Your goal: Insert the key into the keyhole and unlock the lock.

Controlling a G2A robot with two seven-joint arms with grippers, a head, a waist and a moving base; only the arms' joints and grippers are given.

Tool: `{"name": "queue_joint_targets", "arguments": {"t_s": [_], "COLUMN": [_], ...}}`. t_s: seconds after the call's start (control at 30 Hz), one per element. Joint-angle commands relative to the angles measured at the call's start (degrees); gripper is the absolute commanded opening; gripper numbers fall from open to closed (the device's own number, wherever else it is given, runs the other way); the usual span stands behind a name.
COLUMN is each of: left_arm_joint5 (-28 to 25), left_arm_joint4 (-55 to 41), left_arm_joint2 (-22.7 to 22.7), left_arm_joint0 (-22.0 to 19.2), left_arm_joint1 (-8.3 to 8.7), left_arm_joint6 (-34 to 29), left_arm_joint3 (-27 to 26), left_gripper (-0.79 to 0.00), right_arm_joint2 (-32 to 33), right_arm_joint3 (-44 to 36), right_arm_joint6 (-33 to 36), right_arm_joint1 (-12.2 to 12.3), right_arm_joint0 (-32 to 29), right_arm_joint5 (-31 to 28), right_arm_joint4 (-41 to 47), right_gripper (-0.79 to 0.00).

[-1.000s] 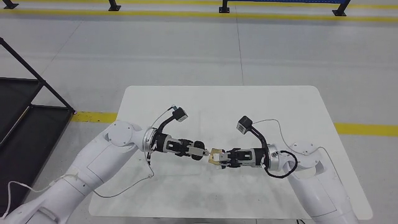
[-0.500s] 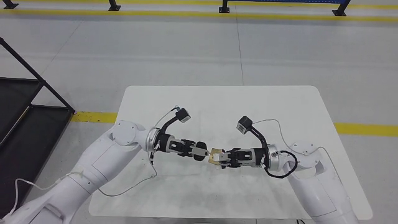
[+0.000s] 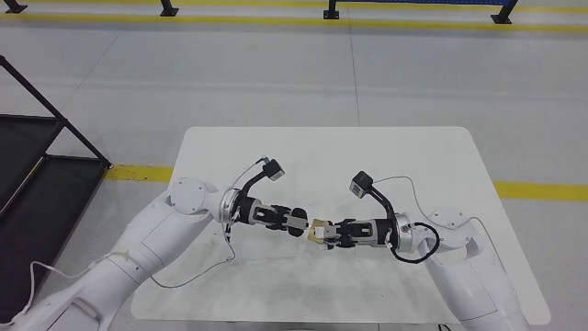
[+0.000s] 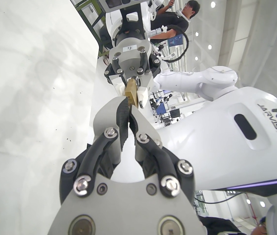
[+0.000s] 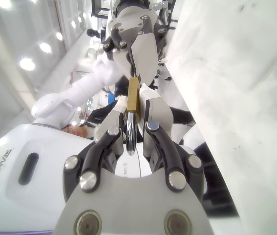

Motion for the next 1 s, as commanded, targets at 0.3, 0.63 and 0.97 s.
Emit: {"name": "queue_joint_targets", "arguments": {"t_s": [0.3, 0.63, 0.97], "left_arm_joint5": [-2.3, -5.4, -9.0], "left_arm_joint4": [3.2, 6.6, 11.0], "left_arm_joint2": [-0.9, -3.1, -4.4], "left_arm_joint0": [1.0, 4.1, 6.2], "left_arm_joint1": [-0.19, 0.97, 2.20], "left_arm_joint6": [2.3, 5.4, 9.0], "left_arm_joint3": [-1.3, -5.5, -7.8], "left_gripper": [-0.785, -0.785, -0.785], "right_arm_joint2": [0.0, 0.0, 0.0], "right_arm_joint3": [0.0, 0.0, 0.0], "right_arm_joint6": [0.0, 0.0, 0.0], "right_arm_joint1": [0.0, 0.0, 0.0], "right_arm_joint0": [0.0, 0.0, 0.0], "right_arm_joint5": [0.0, 0.0, 0.0], "right_arm_joint4": [0.0, 0.0, 0.0], "right_gripper": [-0.785, -0.785, -0.785]}}
